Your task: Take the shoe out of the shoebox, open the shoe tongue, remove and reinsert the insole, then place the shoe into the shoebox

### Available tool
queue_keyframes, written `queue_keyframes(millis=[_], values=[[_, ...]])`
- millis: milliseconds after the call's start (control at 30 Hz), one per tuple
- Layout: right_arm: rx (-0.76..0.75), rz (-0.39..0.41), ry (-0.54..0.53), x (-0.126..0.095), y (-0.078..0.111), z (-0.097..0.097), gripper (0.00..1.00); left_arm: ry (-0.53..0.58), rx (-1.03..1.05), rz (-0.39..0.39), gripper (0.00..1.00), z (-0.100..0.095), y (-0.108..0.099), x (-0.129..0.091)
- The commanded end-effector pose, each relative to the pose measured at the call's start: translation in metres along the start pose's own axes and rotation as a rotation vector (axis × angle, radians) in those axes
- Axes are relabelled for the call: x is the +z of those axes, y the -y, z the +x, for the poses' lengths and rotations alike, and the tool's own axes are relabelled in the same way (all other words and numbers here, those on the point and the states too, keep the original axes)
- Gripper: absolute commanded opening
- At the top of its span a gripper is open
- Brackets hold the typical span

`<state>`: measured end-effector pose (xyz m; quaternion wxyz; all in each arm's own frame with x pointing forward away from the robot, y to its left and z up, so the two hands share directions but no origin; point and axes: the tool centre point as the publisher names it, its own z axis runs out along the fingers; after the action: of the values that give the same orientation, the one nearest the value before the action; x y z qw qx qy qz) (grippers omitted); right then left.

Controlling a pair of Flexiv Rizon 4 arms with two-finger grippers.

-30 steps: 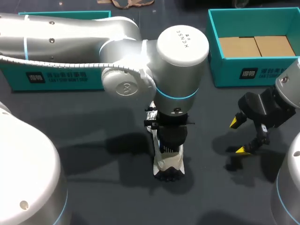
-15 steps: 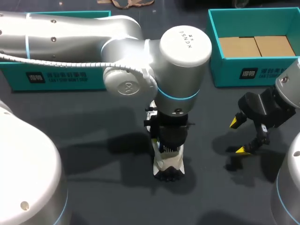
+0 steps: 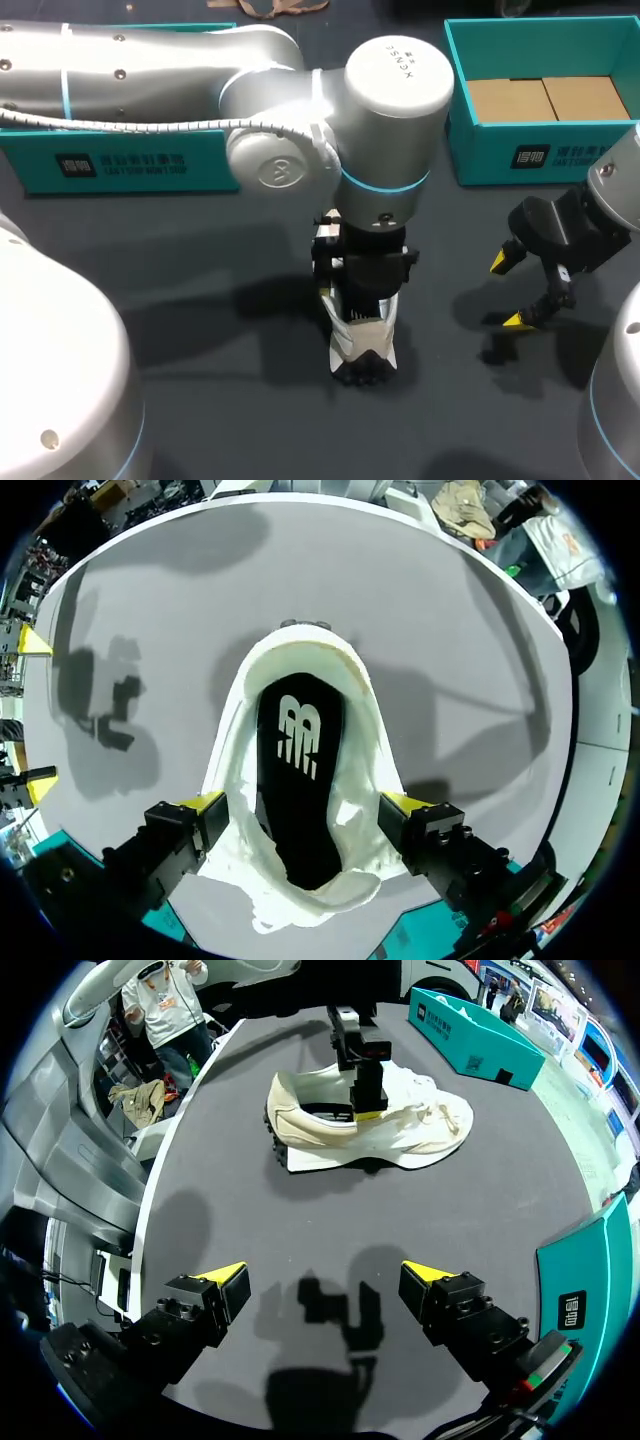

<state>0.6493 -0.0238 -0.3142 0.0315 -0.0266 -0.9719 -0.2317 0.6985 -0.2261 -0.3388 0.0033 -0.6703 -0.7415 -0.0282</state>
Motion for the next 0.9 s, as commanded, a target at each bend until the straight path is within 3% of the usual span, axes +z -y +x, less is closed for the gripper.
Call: queue_keyframes(millis=[33, 333, 533, 600, 900], values=[[0.0, 0.001, 0.002, 0.0, 0.0, 0.001, 1.0, 0.022, 0.001, 0.015, 1.0, 0.007, -0.009, -0.007], [0.0, 0.001, 0.002, 0.0, 0.0, 0.001, 1.0, 0.062, 0.005, 0.034, 0.98, 0.007, -0.017, -0.023], [0.0, 0.001, 0.002, 0.0, 0.0, 0.001, 1.0, 0.081, -0.006, 0.054, 0.69, 0.008, -0.027, -0.031], [0.0, 0.001, 0.002, 0.0, 0.0, 0.001, 1.0, 0.09, -0.012, 0.061, 0.51, 0.01, -0.032, -0.035], [0.0, 0.001, 0.002, 0.0, 0.0, 0.001, 1.0, 0.119, -0.037, 0.099, 0.4, 0.011, -0.051, -0.041]])
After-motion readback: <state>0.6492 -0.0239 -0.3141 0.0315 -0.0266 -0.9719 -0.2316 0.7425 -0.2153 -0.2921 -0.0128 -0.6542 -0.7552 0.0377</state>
